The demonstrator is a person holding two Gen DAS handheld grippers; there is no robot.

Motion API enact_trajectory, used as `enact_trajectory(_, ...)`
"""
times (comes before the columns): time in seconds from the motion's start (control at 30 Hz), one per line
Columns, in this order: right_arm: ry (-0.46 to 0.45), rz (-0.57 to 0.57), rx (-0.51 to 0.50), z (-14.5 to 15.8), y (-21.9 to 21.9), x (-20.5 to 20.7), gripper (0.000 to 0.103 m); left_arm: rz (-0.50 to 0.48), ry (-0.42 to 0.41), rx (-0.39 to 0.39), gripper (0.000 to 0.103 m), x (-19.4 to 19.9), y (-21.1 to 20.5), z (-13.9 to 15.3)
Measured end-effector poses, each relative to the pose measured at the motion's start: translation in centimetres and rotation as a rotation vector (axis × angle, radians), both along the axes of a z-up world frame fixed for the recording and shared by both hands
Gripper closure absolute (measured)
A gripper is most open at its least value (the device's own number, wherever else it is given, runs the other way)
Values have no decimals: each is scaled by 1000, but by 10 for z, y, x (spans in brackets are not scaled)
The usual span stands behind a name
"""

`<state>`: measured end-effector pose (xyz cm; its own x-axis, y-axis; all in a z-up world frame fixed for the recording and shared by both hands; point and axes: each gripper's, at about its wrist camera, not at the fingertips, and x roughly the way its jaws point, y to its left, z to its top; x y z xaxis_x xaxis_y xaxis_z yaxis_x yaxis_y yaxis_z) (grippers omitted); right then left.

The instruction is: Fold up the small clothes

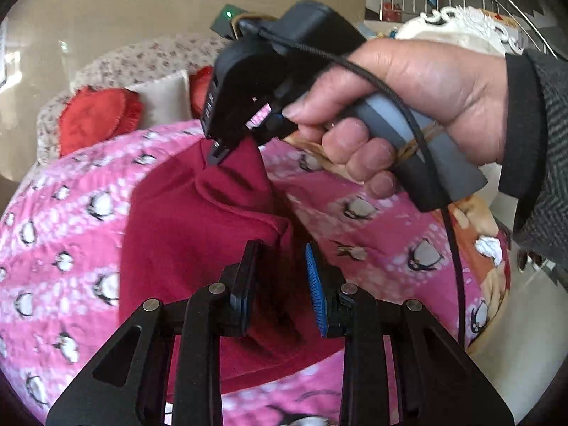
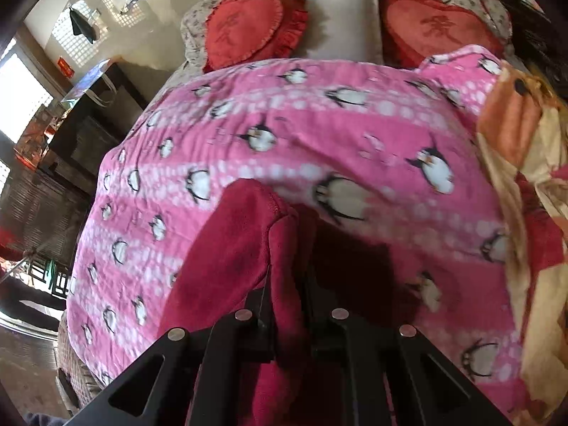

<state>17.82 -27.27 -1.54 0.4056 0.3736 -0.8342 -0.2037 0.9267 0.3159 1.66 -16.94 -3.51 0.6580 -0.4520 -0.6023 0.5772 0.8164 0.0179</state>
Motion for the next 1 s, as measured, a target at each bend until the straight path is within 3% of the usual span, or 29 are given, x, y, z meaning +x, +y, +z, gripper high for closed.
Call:
enact_trajectory(0.23, 29, 2, -62, -31, -18, -1, 92, -102, 73, 34, 77, -6, -28, -25)
enact_trajectory(0.3, -11, -19, -95, -37, -23, -2, 87, -139, 124, 36, 77, -9, -34, -34)
enact_trajectory(0.33, -26, -30, -78, -40, -27, -3, 75, -151, 145, 36, 77, -10, -36, -36)
enact_trajectory(0.4, -36, -89, -33, -45, -41, -7, 60, -165, 172, 26, 77, -14, -31, -34)
enact_trajectory(0.47, -67, -141, 40, -41, -56, -17, 60, -157, 191, 3, 77, -17, -16, -27)
enact_trajectory(0.57, -203, -202, 143, -19, -78, -49, 60, -111, 216, -74, 77, -16, 21, -11)
enact_trajectory(0.67, -344, -86, 193, 5, -70, -92, 60, 6, 168, -135, 68, -11, 64, 8)
enact_trajectory(0.77, -420, 113, 155, 15, -34, -133, 60, 148, 127, -213, 62, 5, 106, 19)
enact_trajectory(0.87, -418, 237, 95, 10, 3, -150, 60, 228, 151, -232, 62, 25, 118, 13)
enact_trajectory(1.0, -367, 357, -69, -19, 45, -159, 60, 187, 252, -181, 62, 45, 93, -18)
